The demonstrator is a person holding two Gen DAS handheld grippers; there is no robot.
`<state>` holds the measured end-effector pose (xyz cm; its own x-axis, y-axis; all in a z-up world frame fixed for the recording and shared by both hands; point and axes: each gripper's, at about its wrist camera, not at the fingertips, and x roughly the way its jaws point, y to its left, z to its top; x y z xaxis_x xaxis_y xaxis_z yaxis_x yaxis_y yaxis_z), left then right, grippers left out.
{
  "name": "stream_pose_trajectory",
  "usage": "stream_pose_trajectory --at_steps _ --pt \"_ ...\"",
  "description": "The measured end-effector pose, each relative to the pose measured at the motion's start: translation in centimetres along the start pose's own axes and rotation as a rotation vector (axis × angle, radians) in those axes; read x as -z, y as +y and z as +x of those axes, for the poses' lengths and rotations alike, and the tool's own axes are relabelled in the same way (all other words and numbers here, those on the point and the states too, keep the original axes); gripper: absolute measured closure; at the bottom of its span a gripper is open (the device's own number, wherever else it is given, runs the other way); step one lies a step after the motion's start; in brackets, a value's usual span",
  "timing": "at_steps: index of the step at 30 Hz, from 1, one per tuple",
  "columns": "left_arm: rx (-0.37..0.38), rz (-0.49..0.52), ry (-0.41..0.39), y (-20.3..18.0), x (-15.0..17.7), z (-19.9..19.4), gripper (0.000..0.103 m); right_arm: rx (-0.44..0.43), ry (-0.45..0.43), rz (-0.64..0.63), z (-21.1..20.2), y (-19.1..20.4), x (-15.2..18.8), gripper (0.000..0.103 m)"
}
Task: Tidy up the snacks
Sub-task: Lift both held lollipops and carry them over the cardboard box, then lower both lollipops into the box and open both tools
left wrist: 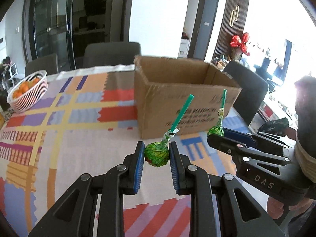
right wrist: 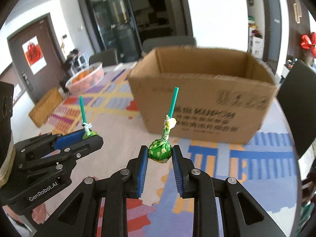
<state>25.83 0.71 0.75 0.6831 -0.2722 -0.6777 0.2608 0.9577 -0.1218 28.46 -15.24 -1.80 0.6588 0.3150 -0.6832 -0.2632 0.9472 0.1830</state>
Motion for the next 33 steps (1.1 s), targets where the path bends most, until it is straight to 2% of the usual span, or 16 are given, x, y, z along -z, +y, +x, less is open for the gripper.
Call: stream_pose_trajectory --at_steps 8,18,24,33 --pt "0.034 0.024 -0.065 -3.1 -2.8 -2.8 0.077 0.036 -0.103 0.060 -5.0 -1.7 -1.8 0.077" --pt "0.033 0.046 -0.103 -4.9 -6.3 -3.0 0.077 0.089 -0.187 0.067 -8.4 -3.2 -4.8 0.077" --pt "0.029 0.049 -0.093 -5.0 -8.8 -1.9 0.077 0.102 -0.189 0.063 -8.3 -4.0 -6.8 0.077" --pt "0.016 0.045 -0.056 -4.6 -12.3 0.2 0.077 0.122 -0.128 0.072 -6.4 -5.5 -9.9 0.077"
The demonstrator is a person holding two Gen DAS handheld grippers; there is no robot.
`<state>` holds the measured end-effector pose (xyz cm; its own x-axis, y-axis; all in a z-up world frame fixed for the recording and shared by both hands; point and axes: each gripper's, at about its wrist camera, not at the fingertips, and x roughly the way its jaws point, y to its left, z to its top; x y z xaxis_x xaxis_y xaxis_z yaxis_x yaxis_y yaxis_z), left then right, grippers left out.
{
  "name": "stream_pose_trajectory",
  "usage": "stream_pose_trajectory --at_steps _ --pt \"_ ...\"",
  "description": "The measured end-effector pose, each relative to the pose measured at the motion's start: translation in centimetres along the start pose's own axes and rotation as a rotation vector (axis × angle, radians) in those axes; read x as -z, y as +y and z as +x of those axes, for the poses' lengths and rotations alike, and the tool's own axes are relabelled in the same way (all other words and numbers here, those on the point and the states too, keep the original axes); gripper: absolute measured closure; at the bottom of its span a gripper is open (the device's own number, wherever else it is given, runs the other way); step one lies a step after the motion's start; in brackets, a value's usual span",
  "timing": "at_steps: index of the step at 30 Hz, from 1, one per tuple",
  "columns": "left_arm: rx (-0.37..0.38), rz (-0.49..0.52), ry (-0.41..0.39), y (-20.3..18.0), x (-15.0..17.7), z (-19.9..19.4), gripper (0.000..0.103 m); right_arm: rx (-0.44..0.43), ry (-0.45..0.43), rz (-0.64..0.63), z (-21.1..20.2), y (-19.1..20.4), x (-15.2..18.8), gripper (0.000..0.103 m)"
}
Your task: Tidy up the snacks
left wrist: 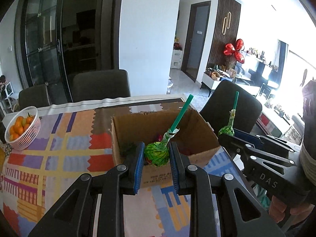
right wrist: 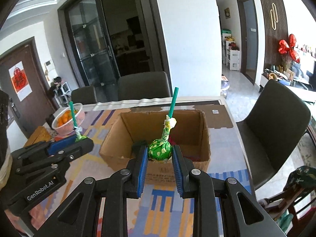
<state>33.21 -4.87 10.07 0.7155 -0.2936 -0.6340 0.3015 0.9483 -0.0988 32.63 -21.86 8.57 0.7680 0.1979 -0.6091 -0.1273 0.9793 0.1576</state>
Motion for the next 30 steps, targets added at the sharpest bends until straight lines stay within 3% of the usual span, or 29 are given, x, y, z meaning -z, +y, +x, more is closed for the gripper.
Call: stream_pose_trajectory --at_steps 15,16,17,20,24,30 --pt "-0.013 -0.042 0.087 1.3 -3.1 5.7 0.077 0.033 0.064 -0.029 3.9 -1.2 -3.0 0.076" --pt "-0.017 -0.045 0.091 1.4 -3.1 5.9 0.069 0.034 0.075 -0.028 4.4 -1.3 -3.1 0.076" --pt "-0.034 -0.052 0.096 1.6 -3.1 6.0 0.058 0.050 0.079 -0.028 4.8 -1.4 -3.2 0.075" --pt "-0.082 -0.042 0.088 1.8 -2.6 5.8 0.055 0.131 0.080 -0.027 5.2 -1.6 -3.0 0.054" --pt "-0.116 -0.012 0.067 1.4 -1.5 4.6 0.052 0.144 0.085 -0.008 4.9 -2.2 -2.3 0.054" --pt "-0.105 0.009 0.018 0.7 0.2 1.4 0.049 0.113 0.064 0.007 2.4 -1.8 -0.8 0.047"
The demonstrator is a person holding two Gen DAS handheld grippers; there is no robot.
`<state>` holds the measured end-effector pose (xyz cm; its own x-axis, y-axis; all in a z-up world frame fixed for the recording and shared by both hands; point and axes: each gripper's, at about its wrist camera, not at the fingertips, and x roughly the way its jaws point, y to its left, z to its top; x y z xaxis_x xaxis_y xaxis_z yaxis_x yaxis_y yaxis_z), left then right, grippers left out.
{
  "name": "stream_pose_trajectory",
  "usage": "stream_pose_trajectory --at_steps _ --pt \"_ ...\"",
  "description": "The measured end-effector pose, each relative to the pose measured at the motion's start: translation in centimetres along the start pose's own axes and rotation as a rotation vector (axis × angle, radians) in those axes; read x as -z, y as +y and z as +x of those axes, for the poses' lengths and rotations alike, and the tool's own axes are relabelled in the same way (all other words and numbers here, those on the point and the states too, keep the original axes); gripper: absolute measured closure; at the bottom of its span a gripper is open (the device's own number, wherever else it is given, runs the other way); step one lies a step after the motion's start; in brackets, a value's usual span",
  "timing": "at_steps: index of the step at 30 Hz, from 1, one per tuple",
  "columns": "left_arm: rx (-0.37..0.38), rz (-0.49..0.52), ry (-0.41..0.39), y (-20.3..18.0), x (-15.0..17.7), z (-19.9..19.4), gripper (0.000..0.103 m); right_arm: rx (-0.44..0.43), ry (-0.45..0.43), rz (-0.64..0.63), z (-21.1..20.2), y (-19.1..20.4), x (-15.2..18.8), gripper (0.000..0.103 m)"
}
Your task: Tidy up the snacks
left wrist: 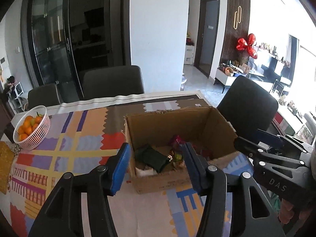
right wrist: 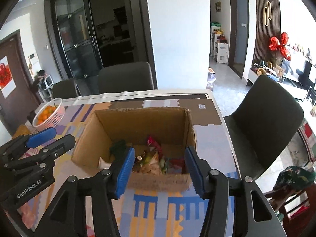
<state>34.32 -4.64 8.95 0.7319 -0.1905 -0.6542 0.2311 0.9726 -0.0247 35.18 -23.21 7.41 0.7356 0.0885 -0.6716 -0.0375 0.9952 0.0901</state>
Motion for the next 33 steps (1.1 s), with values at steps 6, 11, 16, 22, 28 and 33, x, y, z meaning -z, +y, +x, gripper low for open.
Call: stream_pose_trajectory --at_steps 6,11,16,22,28,33 --pt "0.006 -0.006 -0.049 -0.2 1.9 -3.5 0.041 0.004 -0.052 0.003 -3.4 0.3 2.1 0.038" --pt "-0.020 0.002 -0.098 -0.7 4.0 -6.7 0.029 0.035 -0.107 -0.001 -6.5 0.9 3.7 0.033" --pt "-0.050 0.018 -0.149 -1.0 5.8 -9.9 0.021 0.052 -0.160 -0.008 -9.8 1.4 5.5 0.028" --pt "-0.067 0.017 -0.190 -1.2 7.8 -12.9 0.013 0.070 -0.203 -0.033 -12.6 2.5 7.8 0.028" --pt "-0.084 0.002 -0.208 -1.1 9.9 -14.6 0.004 0.084 -0.239 -0.038 -14.9 3.0 9.7 0.027" --pt "-0.071 -0.019 -0.193 -1.2 11.4 -15.4 0.003 0.084 -0.248 -0.047 -15.9 3.6 11.1 0.026"
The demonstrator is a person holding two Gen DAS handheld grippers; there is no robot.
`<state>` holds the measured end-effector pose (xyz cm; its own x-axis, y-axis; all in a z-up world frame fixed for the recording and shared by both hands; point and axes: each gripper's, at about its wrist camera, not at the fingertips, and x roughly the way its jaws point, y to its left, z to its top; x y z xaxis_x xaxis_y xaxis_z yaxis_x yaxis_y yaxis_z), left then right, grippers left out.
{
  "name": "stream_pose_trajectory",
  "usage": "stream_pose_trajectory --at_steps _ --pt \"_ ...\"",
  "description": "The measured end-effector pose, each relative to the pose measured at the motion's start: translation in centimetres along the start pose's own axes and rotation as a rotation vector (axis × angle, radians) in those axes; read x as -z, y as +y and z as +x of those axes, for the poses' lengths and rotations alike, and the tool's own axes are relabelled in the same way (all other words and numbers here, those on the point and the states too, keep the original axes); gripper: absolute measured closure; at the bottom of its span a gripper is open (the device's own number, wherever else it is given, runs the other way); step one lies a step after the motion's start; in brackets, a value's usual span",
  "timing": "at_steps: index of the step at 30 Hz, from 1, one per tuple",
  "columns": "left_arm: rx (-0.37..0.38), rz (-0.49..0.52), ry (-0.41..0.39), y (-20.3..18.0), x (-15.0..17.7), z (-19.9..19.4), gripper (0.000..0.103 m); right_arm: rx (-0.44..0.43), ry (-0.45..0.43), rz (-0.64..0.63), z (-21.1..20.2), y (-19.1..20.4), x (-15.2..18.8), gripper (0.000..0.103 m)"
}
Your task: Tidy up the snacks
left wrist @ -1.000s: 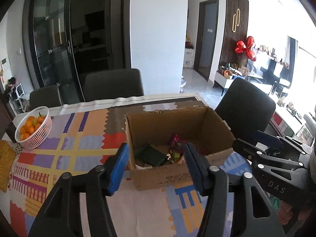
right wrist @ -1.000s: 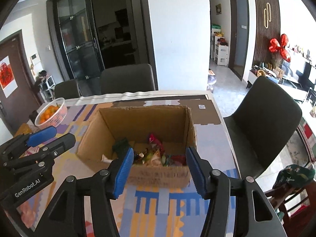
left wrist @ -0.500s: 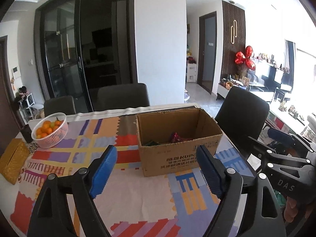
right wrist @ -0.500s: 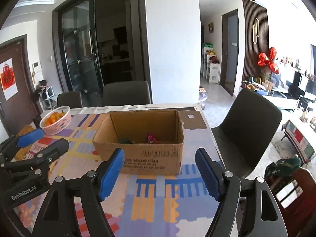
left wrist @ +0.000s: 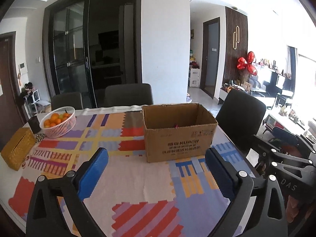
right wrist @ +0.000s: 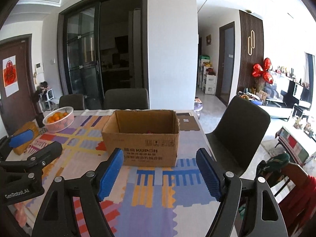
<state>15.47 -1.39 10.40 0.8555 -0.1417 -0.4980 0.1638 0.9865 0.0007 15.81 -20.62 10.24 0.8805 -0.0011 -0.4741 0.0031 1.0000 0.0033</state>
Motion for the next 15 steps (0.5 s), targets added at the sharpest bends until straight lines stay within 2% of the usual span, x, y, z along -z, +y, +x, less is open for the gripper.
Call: stream_pose_trajectory --at_steps 15 --pt "0.012 0.001 -0.004 -1.0 1.6 -2.2 0.001 0.012 0.001 0.013 -2.4 -0.4 2.0 0.026"
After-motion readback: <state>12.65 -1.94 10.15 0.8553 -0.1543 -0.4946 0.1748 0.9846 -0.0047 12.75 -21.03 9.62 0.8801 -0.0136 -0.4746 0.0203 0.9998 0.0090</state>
